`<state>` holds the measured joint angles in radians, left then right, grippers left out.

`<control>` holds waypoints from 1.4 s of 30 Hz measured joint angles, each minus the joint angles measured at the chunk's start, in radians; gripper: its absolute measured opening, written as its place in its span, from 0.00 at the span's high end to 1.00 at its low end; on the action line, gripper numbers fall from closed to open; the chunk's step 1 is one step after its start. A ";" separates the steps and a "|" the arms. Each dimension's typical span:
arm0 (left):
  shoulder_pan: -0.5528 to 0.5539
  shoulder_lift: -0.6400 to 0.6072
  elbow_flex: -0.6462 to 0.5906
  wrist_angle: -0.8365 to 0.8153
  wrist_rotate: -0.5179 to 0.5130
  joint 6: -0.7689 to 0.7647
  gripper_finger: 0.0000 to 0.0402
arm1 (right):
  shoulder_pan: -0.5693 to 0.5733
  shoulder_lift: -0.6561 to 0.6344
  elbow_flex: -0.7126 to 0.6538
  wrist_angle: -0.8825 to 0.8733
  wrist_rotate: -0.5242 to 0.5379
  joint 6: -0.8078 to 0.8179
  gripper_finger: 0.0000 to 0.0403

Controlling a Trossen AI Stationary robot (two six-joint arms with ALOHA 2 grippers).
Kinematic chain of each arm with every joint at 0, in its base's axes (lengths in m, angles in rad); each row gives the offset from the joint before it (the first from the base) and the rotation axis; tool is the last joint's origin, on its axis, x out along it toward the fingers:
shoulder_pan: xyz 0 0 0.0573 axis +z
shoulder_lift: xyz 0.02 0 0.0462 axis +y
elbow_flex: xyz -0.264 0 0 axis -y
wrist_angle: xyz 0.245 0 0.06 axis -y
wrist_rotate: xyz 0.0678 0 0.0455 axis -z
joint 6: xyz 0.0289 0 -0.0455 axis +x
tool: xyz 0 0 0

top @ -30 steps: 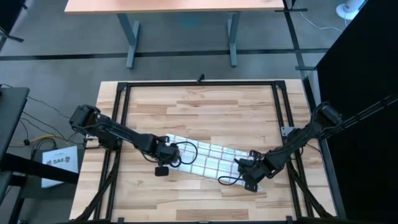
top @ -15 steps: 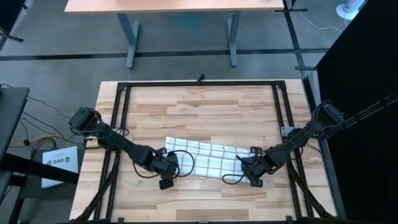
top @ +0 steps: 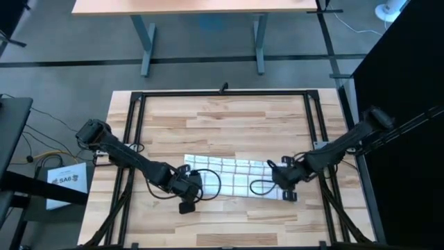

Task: Roll towel
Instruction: Roll the towel

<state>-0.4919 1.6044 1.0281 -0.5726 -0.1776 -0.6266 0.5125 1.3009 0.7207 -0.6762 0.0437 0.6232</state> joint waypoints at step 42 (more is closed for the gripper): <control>-0.076 0.281 0.180 -0.239 -0.058 0.125 0.61 | 0.151 0.374 0.321 -0.150 0.135 0.129 0.44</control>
<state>-0.5682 1.8856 1.2078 -0.8112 -0.2358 -0.5019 0.6631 1.6745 1.0414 -0.8262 0.1784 0.7518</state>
